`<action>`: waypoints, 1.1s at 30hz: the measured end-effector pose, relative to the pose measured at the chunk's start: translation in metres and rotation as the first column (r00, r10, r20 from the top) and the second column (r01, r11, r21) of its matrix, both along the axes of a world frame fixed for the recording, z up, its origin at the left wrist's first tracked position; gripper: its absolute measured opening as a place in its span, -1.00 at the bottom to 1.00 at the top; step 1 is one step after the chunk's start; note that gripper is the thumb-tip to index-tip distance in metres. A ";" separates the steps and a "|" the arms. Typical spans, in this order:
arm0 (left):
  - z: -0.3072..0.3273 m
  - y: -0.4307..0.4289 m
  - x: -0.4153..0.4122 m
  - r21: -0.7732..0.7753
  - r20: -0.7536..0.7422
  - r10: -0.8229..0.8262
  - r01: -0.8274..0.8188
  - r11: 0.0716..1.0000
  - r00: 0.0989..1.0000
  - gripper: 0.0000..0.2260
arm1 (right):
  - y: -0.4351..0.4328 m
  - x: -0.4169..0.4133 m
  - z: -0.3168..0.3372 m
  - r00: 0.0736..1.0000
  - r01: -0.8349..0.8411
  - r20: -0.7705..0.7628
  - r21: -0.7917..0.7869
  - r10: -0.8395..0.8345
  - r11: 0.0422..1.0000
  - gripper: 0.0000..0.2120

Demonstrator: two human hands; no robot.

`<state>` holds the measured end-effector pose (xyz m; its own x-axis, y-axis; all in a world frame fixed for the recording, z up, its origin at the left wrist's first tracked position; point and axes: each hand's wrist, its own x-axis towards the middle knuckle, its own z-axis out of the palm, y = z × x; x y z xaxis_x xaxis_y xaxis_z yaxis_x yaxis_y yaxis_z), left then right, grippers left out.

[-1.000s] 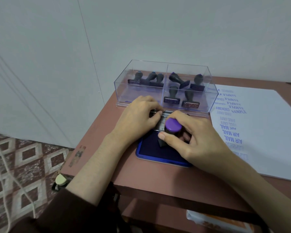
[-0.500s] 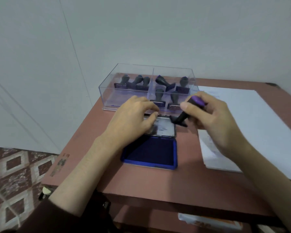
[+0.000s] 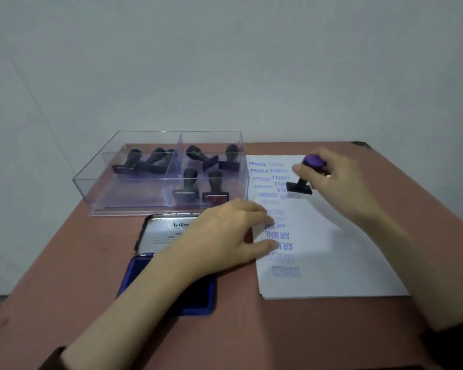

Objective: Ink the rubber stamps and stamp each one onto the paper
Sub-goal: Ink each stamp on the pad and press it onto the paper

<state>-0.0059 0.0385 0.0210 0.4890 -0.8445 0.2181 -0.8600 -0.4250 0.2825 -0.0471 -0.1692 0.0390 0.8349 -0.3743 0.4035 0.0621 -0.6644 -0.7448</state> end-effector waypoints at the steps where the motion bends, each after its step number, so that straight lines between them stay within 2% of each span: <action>1: -0.001 0.000 -0.001 0.012 0.015 -0.001 0.001 1.000 1.000 -0.59 | 0.000 0.000 -0.001 1.000 0.000 -0.019 -0.051 -0.001 0.999 -0.78; 3: -0.002 0.000 -0.001 0.003 0.028 -0.009 0.009 1.000 1.000 -0.59 | 0.000 0.000 -0.004 0.998 -0.007 -0.056 -0.108 0.001 0.994 -0.78; 8: -0.004 0.000 -0.001 -0.032 0.027 -0.010 0.011 0.999 1.000 -0.58 | -0.001 0.000 -0.007 0.994 -0.041 -0.104 -0.131 0.027 0.991 -0.82; 33: -0.004 -0.001 0.000 0.004 0.036 -0.006 0.006 1.000 0.999 -0.58 | 0.004 0.004 -0.010 0.989 -0.069 -0.137 -0.161 0.047 0.985 -0.79</action>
